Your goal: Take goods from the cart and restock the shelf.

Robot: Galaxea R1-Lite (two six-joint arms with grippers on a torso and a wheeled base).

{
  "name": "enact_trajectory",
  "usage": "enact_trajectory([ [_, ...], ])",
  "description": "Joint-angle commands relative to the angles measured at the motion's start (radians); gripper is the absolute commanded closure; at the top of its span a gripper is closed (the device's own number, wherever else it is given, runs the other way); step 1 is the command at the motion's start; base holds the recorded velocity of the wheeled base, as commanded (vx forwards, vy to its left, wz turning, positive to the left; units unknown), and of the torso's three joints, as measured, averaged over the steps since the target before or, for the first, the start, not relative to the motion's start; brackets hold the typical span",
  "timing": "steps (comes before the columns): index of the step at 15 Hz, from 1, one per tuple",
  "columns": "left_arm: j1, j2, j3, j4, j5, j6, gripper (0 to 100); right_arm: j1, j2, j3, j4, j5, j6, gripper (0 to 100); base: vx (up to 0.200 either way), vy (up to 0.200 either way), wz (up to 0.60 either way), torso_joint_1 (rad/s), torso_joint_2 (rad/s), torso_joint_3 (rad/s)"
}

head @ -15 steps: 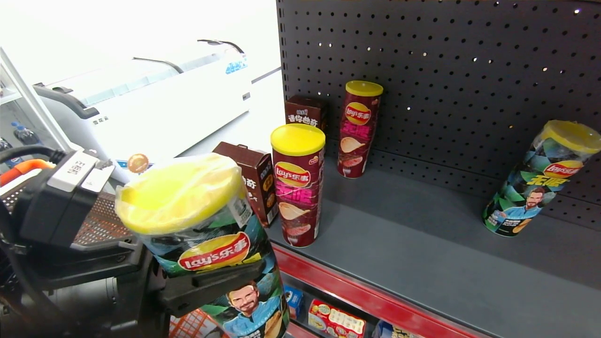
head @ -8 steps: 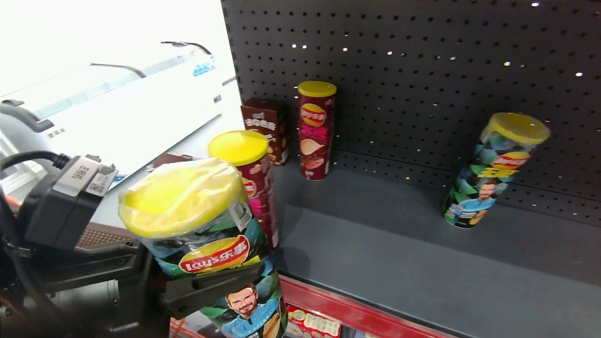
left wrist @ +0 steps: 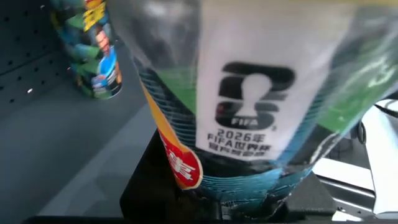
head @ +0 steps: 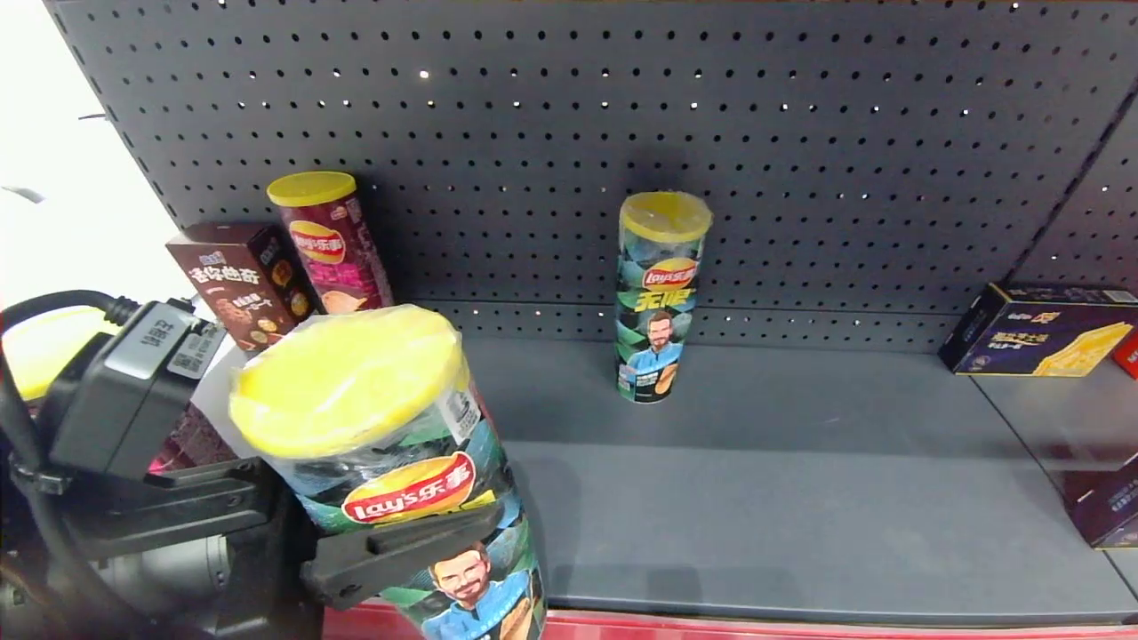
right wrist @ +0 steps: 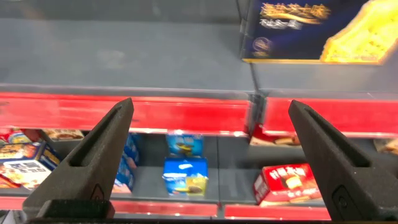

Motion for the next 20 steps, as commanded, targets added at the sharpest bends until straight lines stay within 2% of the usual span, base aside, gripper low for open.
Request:
enact_trajectory([
  [1, 0.002, -0.001, 0.009, -0.002, 0.001, 0.002, 100, -0.002, 0.001, 0.000, -0.001, 0.000, 0.000, 0, 0.000, 0.000, 0.00, 0.000, 0.00, 0.000],
  [6, 0.006, -0.004, 0.012, -0.002, 0.001, 0.002, 100, -0.002, 0.001, 0.000, 0.000, 0.000, 0.000, 0, 0.000, 0.000, 0.00, 0.000, 0.00, 0.000],
  [7, 0.006, -0.009, 0.013, 0.000, 0.001, 0.002, 100, -0.002, 0.001, 0.000, -0.001, 0.000, 0.000, 0, 0.000, 0.000, -0.60, -0.002, 0.00, -0.002],
  [12, 0.008, -0.032, 0.069, -0.002, 0.007, 0.002, 100, -0.002, 0.001, 0.000, -0.001, 0.002, 0.002, 0, 0.000, 0.000, 0.00, 0.000, 0.00, 0.000],
  [15, 0.009, -0.040, 0.066, -0.002, 0.012, 0.003, 100, -0.002, 0.001, 0.000, -0.001, 0.016, -0.003, 0, 0.000, 0.000, 0.00, 0.000, 0.00, 0.000],
  [17, 0.009, -0.041, 0.066, -0.002, 0.023, 0.007, 100, -0.002, 0.001, -0.002, 0.002, 0.017, -0.006, 0, 0.000, 0.000, 0.00, 0.000, 0.00, 0.000],
  [18, 0.008, -0.040, 0.066, -0.002, 0.039, 0.023, 100, 0.000, 0.001, -0.002, 0.003, 0.017, -0.005, 0, 0.000, 0.000, 0.00, 0.000, 0.00, 0.000],
  [20, 0.008, -0.038, 0.044, 0.000, 0.058, 0.025, 100, 0.000, 0.001, -0.002, 0.003, 0.017, -0.006, 0, 0.000, 0.000, 0.00, 0.000, 0.00, 0.000],
])
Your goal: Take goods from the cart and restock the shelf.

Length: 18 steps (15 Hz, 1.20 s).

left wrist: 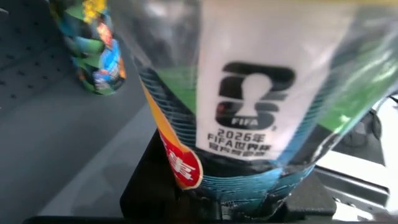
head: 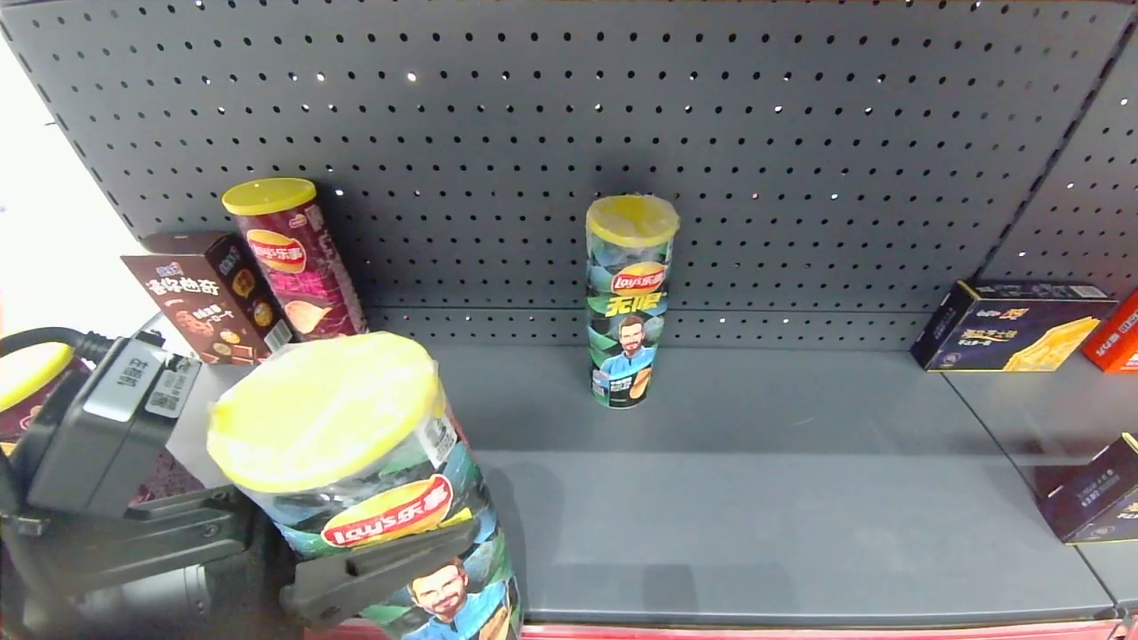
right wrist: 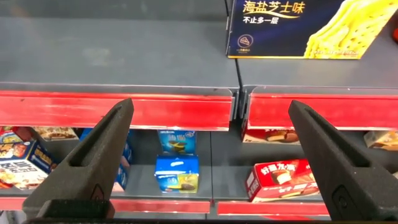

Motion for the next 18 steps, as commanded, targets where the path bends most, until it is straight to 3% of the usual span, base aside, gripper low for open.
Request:
enact_trajectory([
  [1, -0.001, 0.003, -0.031, 0.003, 0.003, -0.002, 100, 0.001, 0.001, 0.000, -0.001, 0.002, -0.003, 0, 0.000, 0.000, 0.00, 0.000, 0.00, 0.000],
  [3, 0.001, 0.013, -0.062, 0.003, 0.003, -0.005, 100, 0.005, 0.099, -0.194, -0.012, 0.076, -0.006, 0, 0.000, 0.000, 0.00, 0.000, 0.00, 0.000],
  [4, -0.001, 0.034, -0.085, 0.004, 0.003, -0.005, 100, 0.012, 0.382, -0.430, -0.012, 0.127, 0.097, 0, 0.000, 0.000, 0.00, 0.000, 0.00, 0.000],
  [5, -0.001, 0.037, -0.086, 0.004, 0.003, -0.005, 100, 0.018, 0.388, -0.444, -0.010, 0.134, 0.103, 0, 0.000, 0.000, 0.00, 0.000, 0.00, 0.000],
  [6, -0.001, 0.048, -0.082, -0.004, 0.005, -0.001, 100, 0.073, 0.408, -0.468, 0.008, 0.193, 0.042, 0, 0.000, 0.000, 0.00, 0.000, 0.00, 0.000],
  [7, 0.001, 0.045, -0.065, -0.002, 0.005, 0.001, 100, 0.116, 0.491, -0.459, 0.005, 0.205, -0.085, 0, 0.000, 0.000, 0.00, 0.000, 0.00, 0.000],
  [8, 0.001, 0.045, -0.060, -0.002, 0.005, 0.001, 100, 0.122, 0.526, -0.465, -0.004, 0.206, -0.115, 0, 0.000, 0.000, 0.00, 0.000, 0.00, 0.000],
  [10, 0.015, 0.043, -0.057, -0.002, 0.003, -0.002, 100, 0.183, 0.727, -0.491, -0.147, 0.202, -0.214, 0, 0.000, 0.000, 0.00, 0.000, 0.00, 0.000],
  [12, 0.016, 0.048, -0.054, -0.004, 0.003, -0.002, 100, 0.200, 0.880, -0.491, -0.295, 0.202, -0.217, 0, 0.000, 0.000, 0.00, 0.000, 0.00, 0.000],
  [18, 0.022, 0.048, -0.060, -0.004, 0.015, -0.005, 100, 0.329, 1.187, -0.620, -0.420, 0.277, -0.115, 0, 0.000, 0.000, 0.00, 0.000, 0.00, 0.000],
])
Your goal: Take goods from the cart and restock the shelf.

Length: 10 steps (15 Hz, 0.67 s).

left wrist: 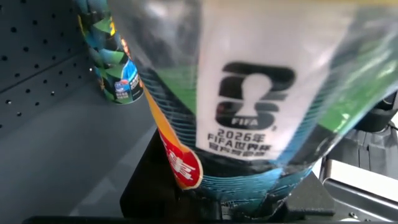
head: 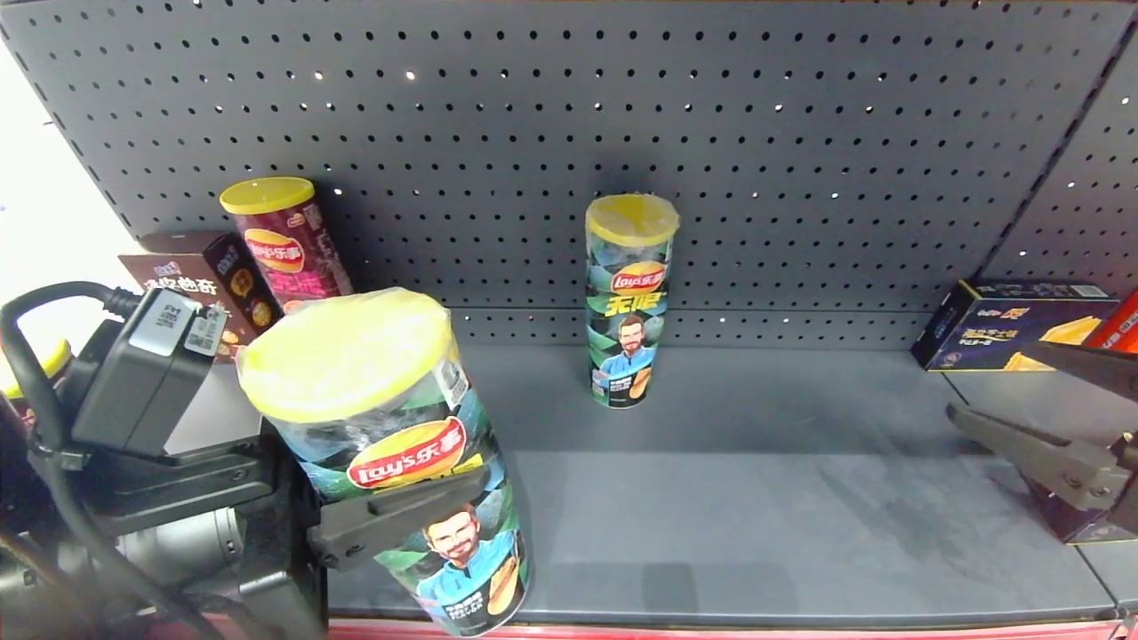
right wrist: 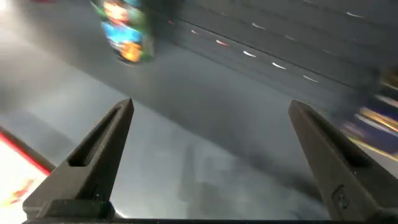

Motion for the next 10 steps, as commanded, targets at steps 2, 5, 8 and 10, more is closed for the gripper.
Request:
enact_trajectory([
  [2, 0.012, -0.001, -0.013, -0.001, 0.001, -0.001, 100, 0.034, 0.234, -0.105, -0.033, 0.033, 0.023, 0, 0.000, 0.000, 0.00, 0.000, 0.00, 0.000],
  [5, 0.019, -0.002, -0.006, 0.000, 0.001, -0.001, 100, 0.026, 0.339, -0.184, -0.050, 0.079, 0.026, 0, 0.000, 0.000, 0.00, 0.000, 0.00, 0.000],
  [8, 0.022, 0.032, -0.021, -0.001, 0.001, -0.001, 100, -0.003, 0.565, -0.381, -0.161, 0.277, 0.003, 0, 0.000, 0.000, 0.00, 0.000, 0.00, 0.000],
  [10, 0.022, 0.045, -0.024, -0.001, 0.001, -0.001, 100, -0.003, 0.636, -0.454, -0.172, 0.335, -0.006, 0, 0.000, 0.000, 0.00, 0.000, 0.00, 0.000],
])
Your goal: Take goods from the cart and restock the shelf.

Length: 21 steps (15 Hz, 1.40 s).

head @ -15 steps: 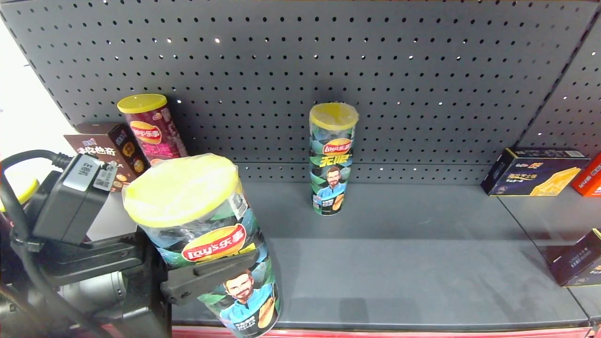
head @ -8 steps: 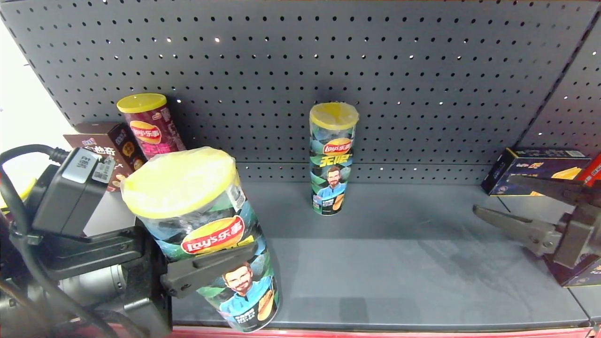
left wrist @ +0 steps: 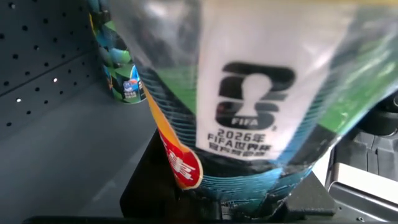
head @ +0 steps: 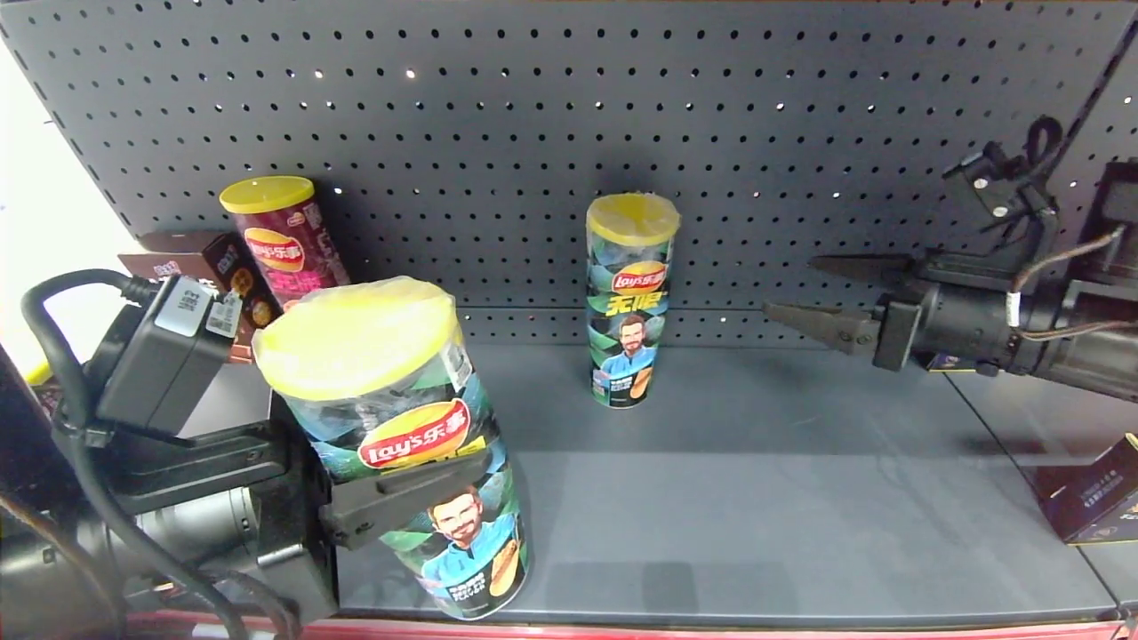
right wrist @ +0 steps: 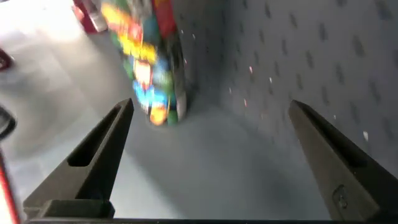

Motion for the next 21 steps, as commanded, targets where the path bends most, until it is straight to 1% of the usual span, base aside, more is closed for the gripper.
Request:
enact_trajectory([
  [1, 0.002, 0.027, -0.011, -0.002, -0.002, 0.000, 100, 0.007, 0.170, -0.127, -0.012, 0.101, -0.011, 0, 0.000, 0.000, 0.00, 0.000, 0.00, 0.000],
  [2, 0.011, 0.032, -0.017, -0.002, -0.003, 0.000, 100, -0.002, 0.193, -0.164, -0.015, 0.282, -0.016, 0, 0.000, 0.000, 0.00, 0.000, 0.00, 0.000],
  [3, 0.012, 0.033, -0.020, -0.002, -0.003, 0.000, 100, -0.005, 0.222, -0.186, -0.023, 0.381, -0.027, 0, 0.000, 0.000, 0.00, 0.000, 0.00, 0.000],
  [4, 0.014, 0.033, -0.020, -0.003, -0.003, 0.000, 100, -0.005, 0.249, -0.196, -0.052, 0.408, -0.033, 0, 0.000, 0.000, 0.00, 0.000, 0.00, 0.000],
  [5, 0.014, 0.032, -0.018, -0.002, -0.003, 0.000, 100, -0.004, 0.265, -0.199, -0.068, 0.410, -0.033, 0, 0.000, 0.000, 0.00, 0.000, 0.00, 0.000],
  [6, 0.014, 0.032, -0.015, -0.002, -0.003, 0.000, 100, 0.004, 0.307, -0.216, -0.114, 0.434, -0.033, 0, 0.000, 0.000, 0.00, 0.000, 0.00, 0.000],
  [8, 0.014, 0.033, -0.009, -0.002, -0.003, 0.000, 100, 0.015, 0.330, -0.232, -0.124, 0.468, -0.033, 0, 0.000, 0.000, 0.00, 0.000, 0.00, 0.000],
  [14, 0.020, 0.032, -0.018, -0.002, -0.003, -0.002, 100, 0.076, 0.393, -0.270, -0.124, 0.466, -0.033, 0, 0.000, 0.000, 0.00, 0.000, 0.00, 0.000],
  [21, 0.020, 0.029, -0.009, -0.002, -0.003, 0.000, 100, 0.095, 0.491, -0.341, -0.124, 0.466, -0.033, 0, 0.000, 0.000, 0.00, 0.000, 0.00, 0.000],
])
